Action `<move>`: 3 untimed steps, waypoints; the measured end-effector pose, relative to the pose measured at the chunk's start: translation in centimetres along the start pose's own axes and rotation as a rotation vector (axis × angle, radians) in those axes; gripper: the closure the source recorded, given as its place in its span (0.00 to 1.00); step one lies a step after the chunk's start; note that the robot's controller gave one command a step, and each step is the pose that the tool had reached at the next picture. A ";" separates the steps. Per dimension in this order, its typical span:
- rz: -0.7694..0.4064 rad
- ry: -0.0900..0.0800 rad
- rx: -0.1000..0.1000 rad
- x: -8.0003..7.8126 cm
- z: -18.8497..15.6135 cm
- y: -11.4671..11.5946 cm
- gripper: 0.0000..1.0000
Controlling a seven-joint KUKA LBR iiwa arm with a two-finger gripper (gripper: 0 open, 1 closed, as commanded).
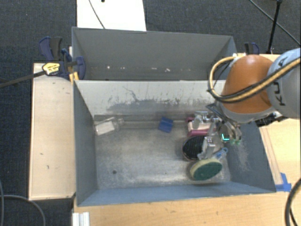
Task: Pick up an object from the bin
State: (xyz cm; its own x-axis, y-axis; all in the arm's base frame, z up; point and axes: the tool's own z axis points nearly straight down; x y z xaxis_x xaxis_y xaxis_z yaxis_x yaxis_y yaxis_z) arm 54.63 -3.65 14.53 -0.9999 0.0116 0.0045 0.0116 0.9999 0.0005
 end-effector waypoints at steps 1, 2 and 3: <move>0.019 -0.002 -0.005 2.6 7.6 -4.9 0.00; 0.054 -0.011 0.001 2.9 4.3 -8.4 0.00; -0.130 -0.006 0.001 6.7 3.9 -8.6 0.00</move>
Offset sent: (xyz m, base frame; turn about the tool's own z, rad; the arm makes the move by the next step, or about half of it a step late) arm -0.0268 -0.0492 -0.0753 0.0121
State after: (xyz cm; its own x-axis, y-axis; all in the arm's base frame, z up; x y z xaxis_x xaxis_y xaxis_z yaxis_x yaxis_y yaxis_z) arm 47.80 -12.12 10.70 -0.9930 -0.1184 -0.0014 -0.1184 0.9930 -0.0003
